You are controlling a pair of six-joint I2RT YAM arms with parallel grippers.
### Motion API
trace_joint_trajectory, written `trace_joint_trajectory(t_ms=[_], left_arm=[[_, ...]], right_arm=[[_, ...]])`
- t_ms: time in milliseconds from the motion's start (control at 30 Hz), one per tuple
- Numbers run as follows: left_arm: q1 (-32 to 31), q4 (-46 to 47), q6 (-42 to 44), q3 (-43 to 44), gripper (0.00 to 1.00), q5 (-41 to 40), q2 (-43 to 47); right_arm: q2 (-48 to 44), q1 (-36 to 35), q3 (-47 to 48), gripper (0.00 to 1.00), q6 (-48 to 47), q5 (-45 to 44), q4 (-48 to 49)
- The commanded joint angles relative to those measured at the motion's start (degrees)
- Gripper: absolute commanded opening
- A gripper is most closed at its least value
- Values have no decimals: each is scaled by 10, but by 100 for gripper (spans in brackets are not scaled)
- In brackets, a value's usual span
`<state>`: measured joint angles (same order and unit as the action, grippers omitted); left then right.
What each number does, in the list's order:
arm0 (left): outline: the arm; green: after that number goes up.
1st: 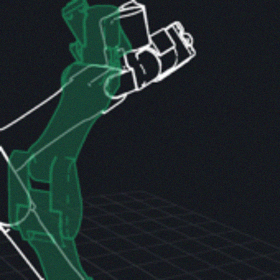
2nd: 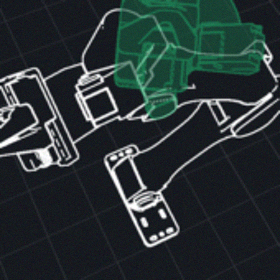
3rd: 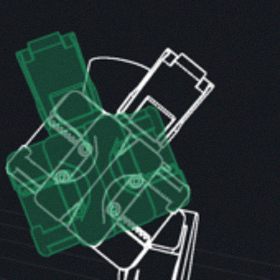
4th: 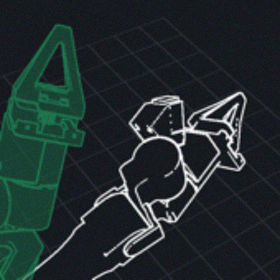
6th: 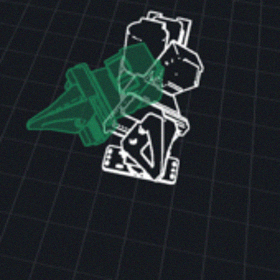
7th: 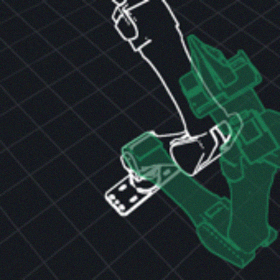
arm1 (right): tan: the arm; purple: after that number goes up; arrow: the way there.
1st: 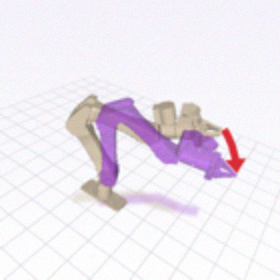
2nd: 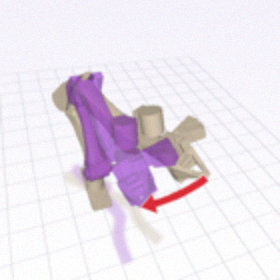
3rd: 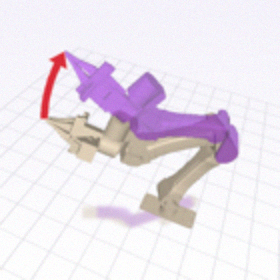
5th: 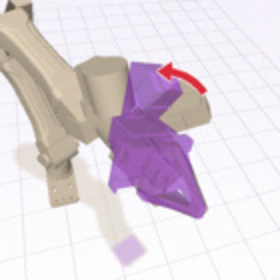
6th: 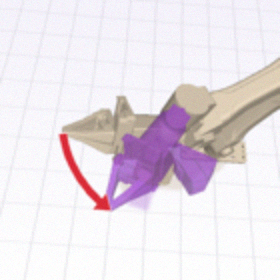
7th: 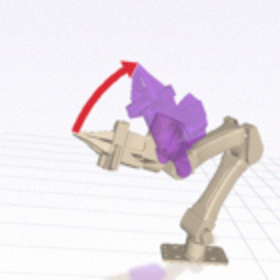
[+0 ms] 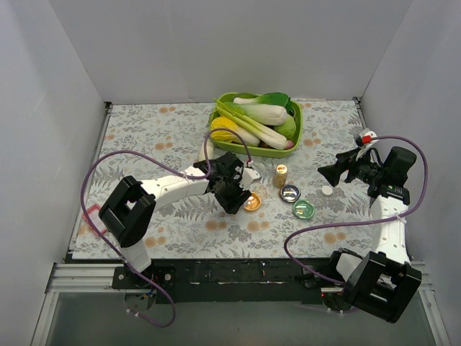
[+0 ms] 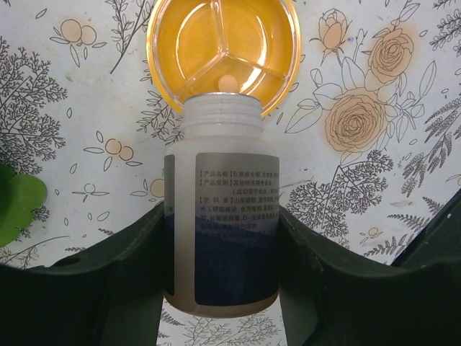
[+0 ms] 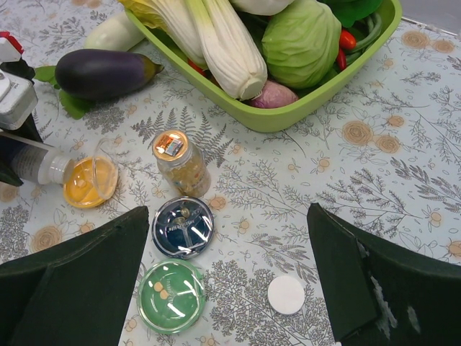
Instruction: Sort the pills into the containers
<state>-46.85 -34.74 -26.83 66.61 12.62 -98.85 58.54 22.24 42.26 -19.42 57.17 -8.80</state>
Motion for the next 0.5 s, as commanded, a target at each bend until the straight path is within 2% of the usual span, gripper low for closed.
trace_joint_trajectory(t_ms=[0,467], left_arm=[[-6,-12,5,33,0,-10,9],[-12,-33,11,48,0,-16,1]], right_arm=[[-4,4,-2,98,5,6,17],[-4,4,-1,98,5,5,18]])
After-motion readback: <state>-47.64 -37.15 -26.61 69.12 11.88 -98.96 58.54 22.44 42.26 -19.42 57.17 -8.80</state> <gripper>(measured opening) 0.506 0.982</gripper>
